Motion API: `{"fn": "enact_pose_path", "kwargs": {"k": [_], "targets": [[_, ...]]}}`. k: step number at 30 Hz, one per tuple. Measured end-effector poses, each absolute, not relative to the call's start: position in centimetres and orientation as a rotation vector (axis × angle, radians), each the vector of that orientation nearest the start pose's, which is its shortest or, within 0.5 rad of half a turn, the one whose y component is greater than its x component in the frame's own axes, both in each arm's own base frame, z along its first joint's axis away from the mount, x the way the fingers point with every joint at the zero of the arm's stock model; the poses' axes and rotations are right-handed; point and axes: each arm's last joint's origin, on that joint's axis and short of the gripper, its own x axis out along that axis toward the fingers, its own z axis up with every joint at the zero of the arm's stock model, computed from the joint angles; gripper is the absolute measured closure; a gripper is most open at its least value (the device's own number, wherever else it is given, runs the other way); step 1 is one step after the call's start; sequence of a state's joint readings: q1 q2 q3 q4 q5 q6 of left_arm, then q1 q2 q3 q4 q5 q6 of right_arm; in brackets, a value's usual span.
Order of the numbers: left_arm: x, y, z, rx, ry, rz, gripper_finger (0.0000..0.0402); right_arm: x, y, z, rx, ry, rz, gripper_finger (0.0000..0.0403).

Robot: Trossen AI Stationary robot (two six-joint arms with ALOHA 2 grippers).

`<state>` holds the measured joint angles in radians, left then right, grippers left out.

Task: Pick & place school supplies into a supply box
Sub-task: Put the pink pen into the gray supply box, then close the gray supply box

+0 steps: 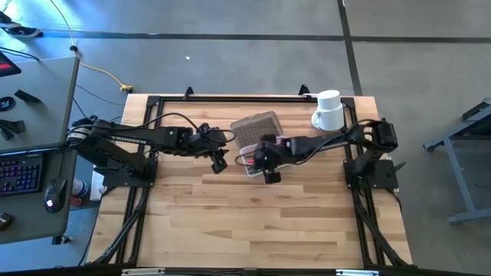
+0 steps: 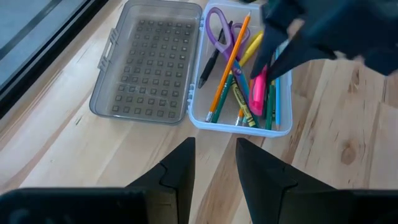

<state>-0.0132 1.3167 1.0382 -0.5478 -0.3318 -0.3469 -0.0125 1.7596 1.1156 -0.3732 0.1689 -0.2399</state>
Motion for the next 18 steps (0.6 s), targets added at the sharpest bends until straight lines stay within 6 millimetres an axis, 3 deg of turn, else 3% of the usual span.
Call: {"fn": "enact_pose_path", "kwargs": {"k": [4, 9, 18], "targets": [[27.0, 0.6, 27.9, -0.180, 0.754, 0.437, 0.0252, 34.2, -2.4, 16.2, -0.263, 1.021, 0.009, 0.0347], [27.0, 0.6, 27.9, -0.180, 0.755, 0.437, 0.0252, 34.0, -2.7, 15.9, -0.321, 1.037, -0.058, 0.0314], [26.7, 0.6, 27.7, -0.170, 0.794, 0.445, 0.0252, 35.4, -1.0, 19.1, -0.410, 1.007, -0.078, 0.0242]]}}
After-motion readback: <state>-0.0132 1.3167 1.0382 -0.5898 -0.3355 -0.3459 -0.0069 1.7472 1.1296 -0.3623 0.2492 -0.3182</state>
